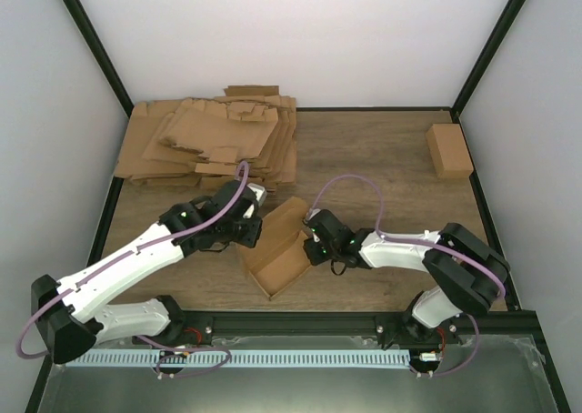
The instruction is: Fold the paper box
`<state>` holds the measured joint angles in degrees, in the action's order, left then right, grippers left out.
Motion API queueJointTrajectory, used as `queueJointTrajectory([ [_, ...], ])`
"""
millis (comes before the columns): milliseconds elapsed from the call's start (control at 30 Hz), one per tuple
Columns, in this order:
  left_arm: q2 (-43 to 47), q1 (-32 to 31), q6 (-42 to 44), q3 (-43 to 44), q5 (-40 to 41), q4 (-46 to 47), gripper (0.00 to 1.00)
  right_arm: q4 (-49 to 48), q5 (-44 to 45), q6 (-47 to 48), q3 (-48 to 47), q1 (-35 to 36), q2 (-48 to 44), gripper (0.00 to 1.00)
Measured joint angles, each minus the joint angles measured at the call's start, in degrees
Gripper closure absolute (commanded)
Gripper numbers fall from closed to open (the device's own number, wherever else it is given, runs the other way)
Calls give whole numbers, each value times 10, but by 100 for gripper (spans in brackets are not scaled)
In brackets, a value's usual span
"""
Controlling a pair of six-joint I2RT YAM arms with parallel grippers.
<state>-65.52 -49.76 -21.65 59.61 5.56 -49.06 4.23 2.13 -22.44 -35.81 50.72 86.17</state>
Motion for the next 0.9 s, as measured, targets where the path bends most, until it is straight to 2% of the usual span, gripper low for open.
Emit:
queueJointTrajectory([
  [367,-9,65,-2,-30,-30,13,86,-8,-2,-1,11,1,-7,67],
  [700,-50,82,27,-28,-66,28,87,9,35,33,5,29,-19,67],
  [767,-55,83,34,-26,-66,28,87,16,40,39,-2,32,-18,65],
  [900,-55,84,48,-18,-66,29,91,26,47,45,-16,37,-14,52],
])
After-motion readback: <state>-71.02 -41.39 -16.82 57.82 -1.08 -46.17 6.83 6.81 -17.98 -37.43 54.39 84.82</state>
